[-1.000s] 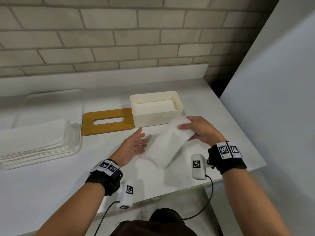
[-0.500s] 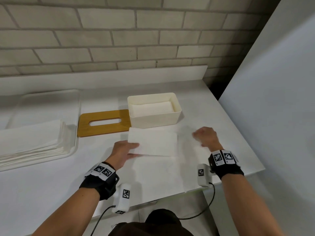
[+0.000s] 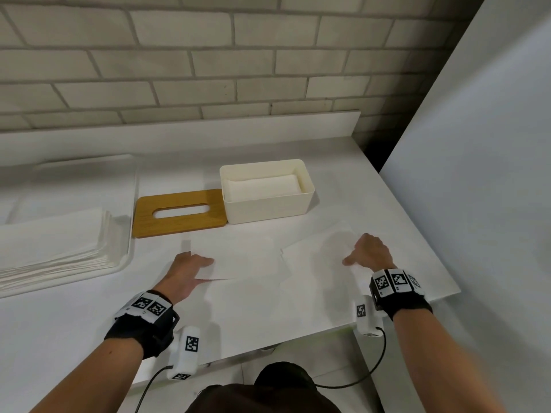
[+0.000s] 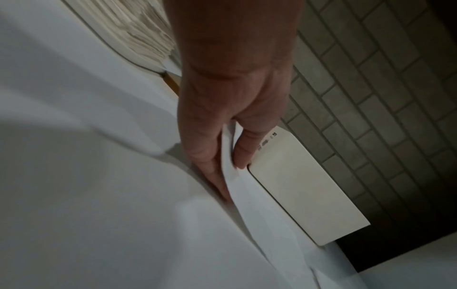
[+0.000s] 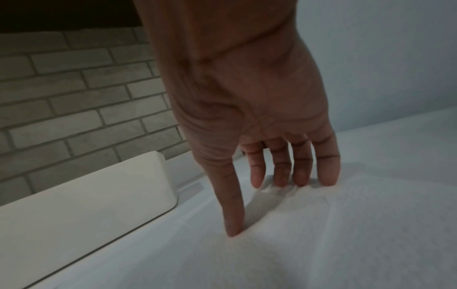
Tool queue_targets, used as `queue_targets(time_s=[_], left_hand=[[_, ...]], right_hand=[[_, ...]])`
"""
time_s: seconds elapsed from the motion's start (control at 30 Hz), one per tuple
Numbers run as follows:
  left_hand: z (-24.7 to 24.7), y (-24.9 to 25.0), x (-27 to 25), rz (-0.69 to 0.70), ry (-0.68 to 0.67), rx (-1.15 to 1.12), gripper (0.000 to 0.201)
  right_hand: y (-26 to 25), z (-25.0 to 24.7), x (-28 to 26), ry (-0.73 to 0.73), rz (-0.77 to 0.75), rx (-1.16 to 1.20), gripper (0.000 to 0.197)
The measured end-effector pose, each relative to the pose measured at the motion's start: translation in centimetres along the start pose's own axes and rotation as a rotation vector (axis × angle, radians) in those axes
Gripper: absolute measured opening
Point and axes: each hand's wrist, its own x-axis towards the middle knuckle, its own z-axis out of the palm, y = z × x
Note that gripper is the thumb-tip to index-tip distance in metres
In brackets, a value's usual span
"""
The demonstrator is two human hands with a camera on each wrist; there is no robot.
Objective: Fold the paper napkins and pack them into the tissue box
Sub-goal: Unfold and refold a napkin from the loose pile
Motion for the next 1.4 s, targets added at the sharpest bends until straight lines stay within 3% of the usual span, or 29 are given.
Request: queue_targets(time_s=[0.1,0.3,0.43,0.67,0.8,0.9,0.93,1.0,1.1,1.2,1.3,1.4], left_hand=[[-0.7,-0.2,0.1,-0.001,0.031,0.001,0.034],[-1.7,-0.3,0.0,-0.008,0.064,-0.02,0.041],[-1.6,-0.4,-0.3,0.01,0.056,-0.029,0.036],[-1.6,-0.9,-1.5,-0.001,0.037,-0.137,0.025],[-0.7,-0.1,-3.8,-0.022,-0.074,-0.266,0.042],[-1.2,0.1,-3.8,0.063,-0.192,-0.293,0.04],[-1.4,0.1,-3.5,0.023,-0.234,-0.347,0.043],[-1.7,-0.1,-2.5,0.002,-0.249,-0.311,0.046],[-2.1,-1.0,-0.7,0.032,-0.023,-0.062,0.042],[-2.6,-1.5,0.5,0.049,0.139,0.067,0.042],[-2.8,-1.7,1.0,0.05,0.152,0.087,0.033],[-2.3,-1.8,0.6,0.062,0.134,0.103,0.031]], right_hand=[[-1.0,-0.1,-1.5,0.023,0.015,0.002,0.055],[-1.5,0.4,-2.2,-0.054,-0.025,0.124,0.058],[-1.6,-0.6,-2.8,-0.113,-0.152,0.288,0.034],[-2.8,-3.6,-5.2,-0.367,-0.274,0.964,0.024],[-5.8,-2.5,-6.4,-0.42,-0.282,1.152,0.018],[-8.2,0.8,-7.2,-0.4,-0.242,1.208,0.009],[-8.9,2.1,-7.6,-0.404,-0.231,1.227,0.008],[-10.1,4.3,-8.5,-0.416,-0.214,1.21,0.009],[-10.7,5.6,-8.3,-0.392,-0.199,1.049,0.013],[-8.4,4.1,-6.0,-0.141,-0.212,0.76,0.017],[-4.3,0.9,-3.3,0.175,-0.244,0.275,0.032],[-2.4,-0.6,-1.4,0.17,-0.087,0.126,0.062]])
